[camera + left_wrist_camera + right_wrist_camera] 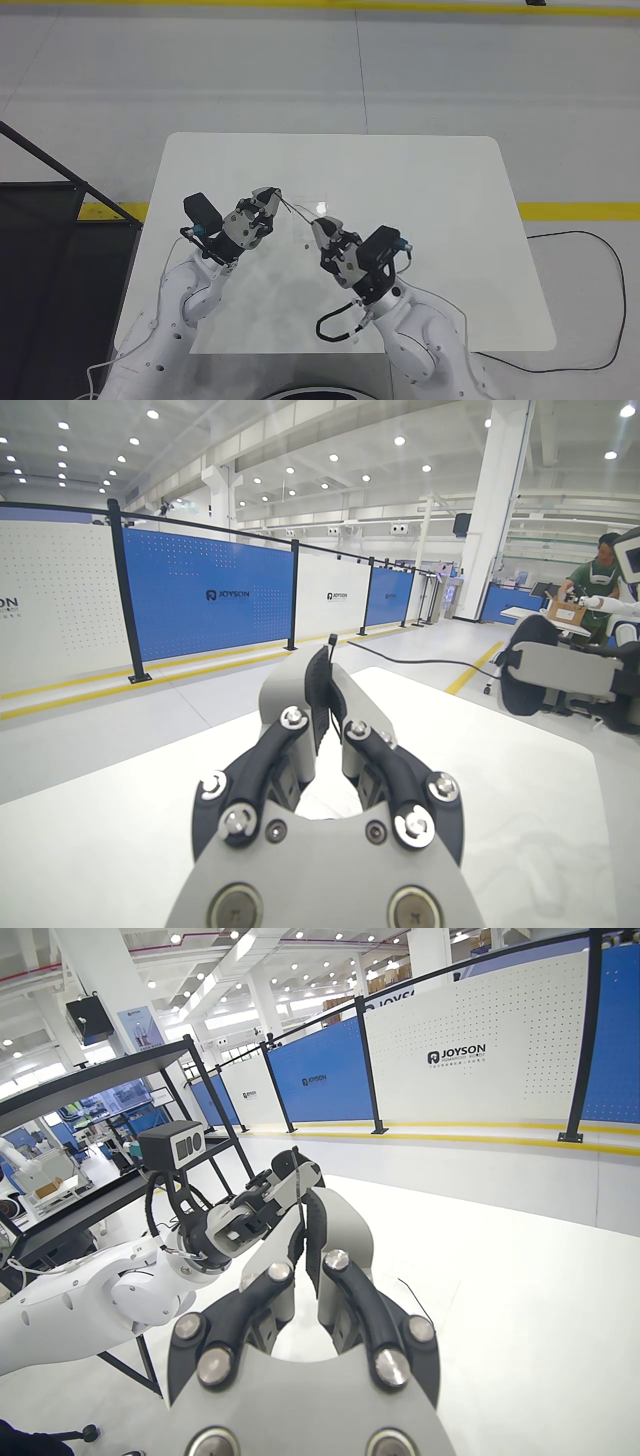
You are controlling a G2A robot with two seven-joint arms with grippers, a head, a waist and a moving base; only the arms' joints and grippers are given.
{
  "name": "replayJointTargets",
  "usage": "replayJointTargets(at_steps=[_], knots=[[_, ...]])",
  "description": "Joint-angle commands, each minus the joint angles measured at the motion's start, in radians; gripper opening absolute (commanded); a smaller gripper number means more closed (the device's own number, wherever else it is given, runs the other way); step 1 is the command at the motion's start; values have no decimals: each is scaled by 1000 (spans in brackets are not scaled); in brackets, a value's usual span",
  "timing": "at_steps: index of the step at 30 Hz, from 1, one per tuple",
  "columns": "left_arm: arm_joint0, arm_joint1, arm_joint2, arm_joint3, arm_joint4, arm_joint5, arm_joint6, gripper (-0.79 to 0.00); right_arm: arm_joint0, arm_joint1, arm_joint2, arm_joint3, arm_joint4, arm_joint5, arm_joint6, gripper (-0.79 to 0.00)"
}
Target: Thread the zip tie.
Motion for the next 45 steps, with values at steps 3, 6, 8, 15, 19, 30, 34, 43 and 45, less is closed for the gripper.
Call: replayJointTargets(at_steps=[3, 6, 8, 15, 19, 30, 34, 43, 45], knots=[[0, 0, 0, 0, 0, 0, 0, -785, 9, -2, -3, 3, 4, 8, 12, -785], [0, 0, 0, 0, 0, 0, 0, -785, 17, -3, -6, 8, 8, 12, 16, -785], [0, 0, 0, 0, 0, 0, 0, -785, 20, -4, -7, 9, 9, 14, 18, -785], [0, 0, 0, 0, 0, 0, 0, -785, 24, -6, -9, 12, 9, 16, 7, -785], [0, 0, 0, 0, 0, 0, 0, -785, 20, -6, -9, 12, 5, 13, -1, -785], [0, 0, 0, 0, 0, 0, 0, -785, 5, -5, -3, 14, -7, 6, -22, -785], [0, 0, 0, 0, 0, 0, 0, -785, 4, -5, -1, 14, -8, 4, -22, -785], [0, 0, 0, 0, 0, 0, 0, -785, 11, -7, -8, 8, -15, 14, -3, -785], [0, 0, 0, 0, 0, 0, 0, -785, 12, -8, -11, 9, -17, 16, -2, -785]])
